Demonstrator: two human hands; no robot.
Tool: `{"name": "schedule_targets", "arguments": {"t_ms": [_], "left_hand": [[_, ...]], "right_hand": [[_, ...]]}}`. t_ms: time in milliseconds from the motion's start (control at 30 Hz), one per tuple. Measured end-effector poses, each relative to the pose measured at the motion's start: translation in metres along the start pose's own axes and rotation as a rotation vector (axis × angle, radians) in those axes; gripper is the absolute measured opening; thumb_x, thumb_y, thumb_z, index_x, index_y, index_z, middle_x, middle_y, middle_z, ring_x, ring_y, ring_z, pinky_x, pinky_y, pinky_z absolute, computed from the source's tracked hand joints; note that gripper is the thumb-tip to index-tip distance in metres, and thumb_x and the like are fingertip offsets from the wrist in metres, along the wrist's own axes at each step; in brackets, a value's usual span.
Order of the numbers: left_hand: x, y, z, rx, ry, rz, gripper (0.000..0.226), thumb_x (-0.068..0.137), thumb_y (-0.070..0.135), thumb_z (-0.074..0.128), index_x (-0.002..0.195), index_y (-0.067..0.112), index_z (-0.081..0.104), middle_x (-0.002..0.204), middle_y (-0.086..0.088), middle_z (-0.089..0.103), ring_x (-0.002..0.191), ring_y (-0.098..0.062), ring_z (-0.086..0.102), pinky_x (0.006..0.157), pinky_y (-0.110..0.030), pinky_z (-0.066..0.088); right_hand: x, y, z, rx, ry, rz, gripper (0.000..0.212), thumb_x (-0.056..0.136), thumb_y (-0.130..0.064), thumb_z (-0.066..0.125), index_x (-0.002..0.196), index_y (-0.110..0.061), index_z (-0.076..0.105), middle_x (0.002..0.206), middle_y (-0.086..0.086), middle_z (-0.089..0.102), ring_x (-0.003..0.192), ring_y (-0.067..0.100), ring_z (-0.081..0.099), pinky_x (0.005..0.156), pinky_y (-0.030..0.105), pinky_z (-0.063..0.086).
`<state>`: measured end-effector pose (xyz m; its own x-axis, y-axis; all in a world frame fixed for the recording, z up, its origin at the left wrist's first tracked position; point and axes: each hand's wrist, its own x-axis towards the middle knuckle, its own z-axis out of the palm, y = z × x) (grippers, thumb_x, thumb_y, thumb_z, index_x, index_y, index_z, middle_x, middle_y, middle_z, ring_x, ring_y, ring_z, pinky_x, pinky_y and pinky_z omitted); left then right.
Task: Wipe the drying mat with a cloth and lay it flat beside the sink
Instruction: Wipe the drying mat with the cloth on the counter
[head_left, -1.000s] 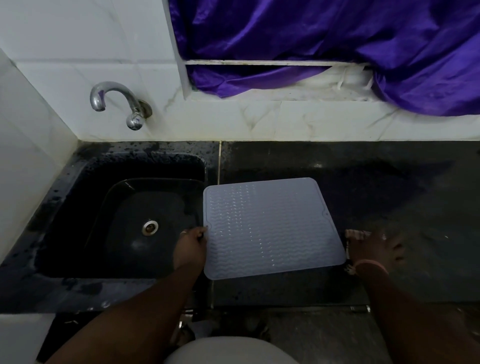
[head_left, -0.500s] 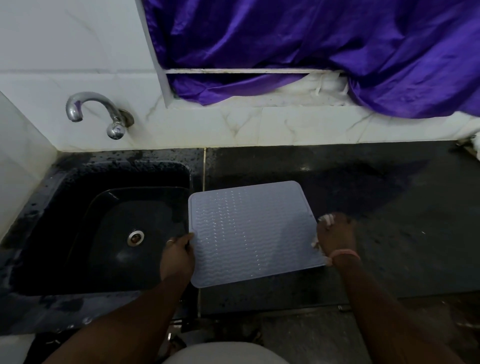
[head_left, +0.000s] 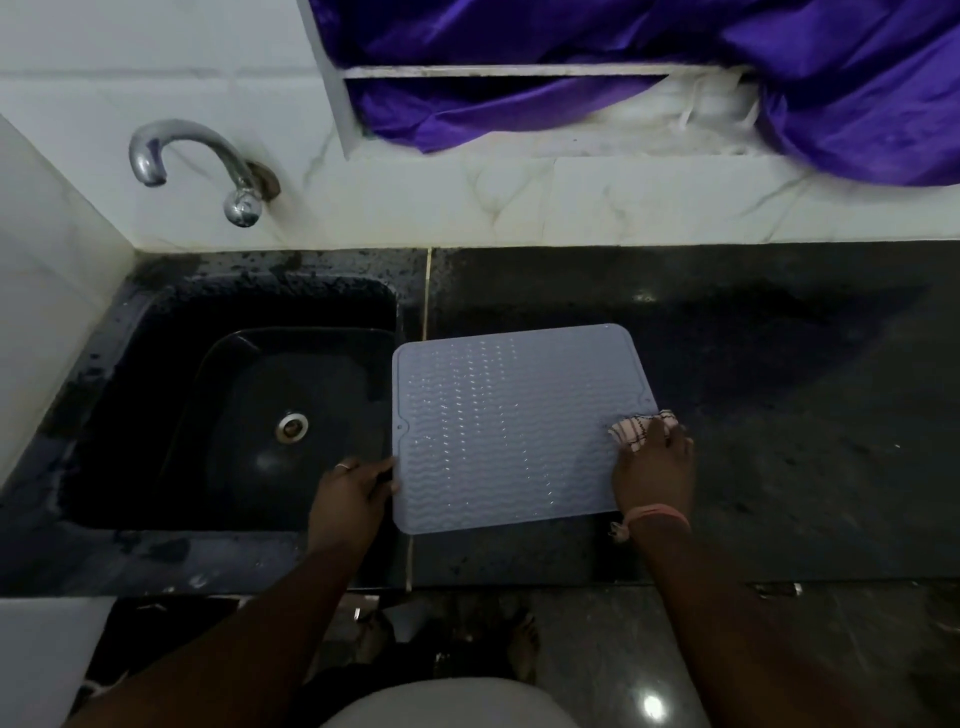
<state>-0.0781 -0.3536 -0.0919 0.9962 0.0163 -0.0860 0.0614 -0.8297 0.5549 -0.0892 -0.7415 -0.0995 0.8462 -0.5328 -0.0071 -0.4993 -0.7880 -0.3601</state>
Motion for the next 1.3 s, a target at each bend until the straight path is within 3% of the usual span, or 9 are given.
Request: {"name": "schedule_targets", "arguments": {"t_ms": [167,367,500,633,767,900,1067,1200,1300], "left_hand": [[-0.009,-0.006,-0.009,-0.185,-0.103,-0.175,0.059,0.079,0.036,0.081,0.134,0.026,0.061,0.123,-0.001,0.066,0.114,-0.019,0.062,0.096,-0.035,0.049],[-0.001,-0.006,-0.019,-0.286,-0.196,-0.347,0.046,0.07,0.049,0.085,0.106,0.023,0.072,0.108,-0.001,0.073,0.096,-0.016,0.066,0.085,-0.032,0.052],[0.0,-0.018,-0.019,-0.237,-0.25,-0.355,0.058,0.061,0.074,0.074,0.095,0.027,0.074,0.1,0.004,0.074,0.096,-0.018,0.068,0.086,-0.038,0.055],[-0.007,-0.019,-0.023,-0.06,-0.192,-0.252,0.042,0.077,0.064,0.066,0.09,0.025,0.074,0.094,-0.005,0.075,0.09,-0.027,0.07,0.077,-0.033,0.054],[-0.024,-0.036,-0.03,-0.073,-0.055,-0.108,0.007,0.08,0.03,0.062,0.087,0.031,0.062,0.091,-0.003,0.069,0.089,-0.029,0.065,0.08,-0.04,0.053],[-0.034,-0.045,-0.03,-0.124,-0.12,0.176,0.025,0.081,0.027,0.068,0.105,0.033,0.071,0.103,0.004,0.067,0.095,-0.018,0.061,0.087,-0.035,0.051],[-0.025,-0.031,-0.025,0.122,-0.186,0.359,0.037,0.09,0.035,0.063,0.126,0.037,0.065,0.117,0.006,0.059,0.103,-0.019,0.05,0.087,-0.029,0.041],[-0.026,-0.032,-0.023,0.327,-0.2,0.415,0.045,0.09,0.042,0.06,0.134,0.039,0.056,0.132,0.001,0.052,0.112,-0.024,0.046,0.09,-0.038,0.043],[-0.027,-0.036,-0.018,0.354,-0.209,0.405,0.048,0.084,0.039,0.067,0.131,0.041,0.058,0.142,-0.005,0.051,0.116,-0.032,0.047,0.09,-0.044,0.048]], "right_hand": [[0.001,-0.011,-0.005,0.043,0.036,0.077,0.05,0.091,-0.015,0.05,0.14,-0.007,0.05,0.148,0.017,0.049,0.133,0.036,0.049,0.106,0.05,0.046],[-0.06,-0.096,0.012,-0.076,0.017,0.035,0.04,0.099,-0.019,0.047,0.137,-0.008,0.05,0.118,0.014,0.066,0.101,0.031,0.066,0.086,0.043,0.057],[-0.121,-0.168,0.032,-0.035,-0.04,-0.072,0.046,0.096,-0.013,0.049,0.142,-0.009,0.051,0.13,0.015,0.063,0.103,0.031,0.068,0.085,0.041,0.056],[-0.165,-0.242,0.04,0.071,-0.196,-0.186,0.037,0.096,-0.019,0.053,0.133,-0.018,0.057,0.12,0.004,0.068,0.102,0.023,0.068,0.088,0.033,0.053],[-0.142,-0.261,0.017,0.639,-0.33,0.024,0.014,0.094,-0.02,0.063,0.105,-0.019,0.071,0.091,-0.002,0.071,0.084,0.015,0.067,0.071,0.026,0.051],[-0.103,-0.206,-0.027,0.879,-0.212,0.176,0.01,0.092,-0.024,0.07,0.098,-0.015,0.071,0.081,0.005,0.074,0.067,0.018,0.07,0.057,0.03,0.056],[-0.058,-0.129,-0.024,0.247,-0.037,0.243,0.028,0.092,-0.029,0.062,0.115,-0.015,0.063,0.11,0.015,0.07,0.104,0.038,0.065,0.095,0.047,0.051],[-0.068,-0.144,0.0,-0.002,-0.092,0.112,0.025,0.094,-0.024,0.059,0.118,-0.017,0.056,0.116,0.012,0.062,0.106,0.031,0.063,0.093,0.052,0.051],[-0.105,-0.185,0.015,0.025,-0.019,0.013,0.019,0.096,-0.02,0.056,0.114,-0.018,0.061,0.109,0.006,0.066,0.099,0.025,0.065,0.091,0.042,0.053]]}}
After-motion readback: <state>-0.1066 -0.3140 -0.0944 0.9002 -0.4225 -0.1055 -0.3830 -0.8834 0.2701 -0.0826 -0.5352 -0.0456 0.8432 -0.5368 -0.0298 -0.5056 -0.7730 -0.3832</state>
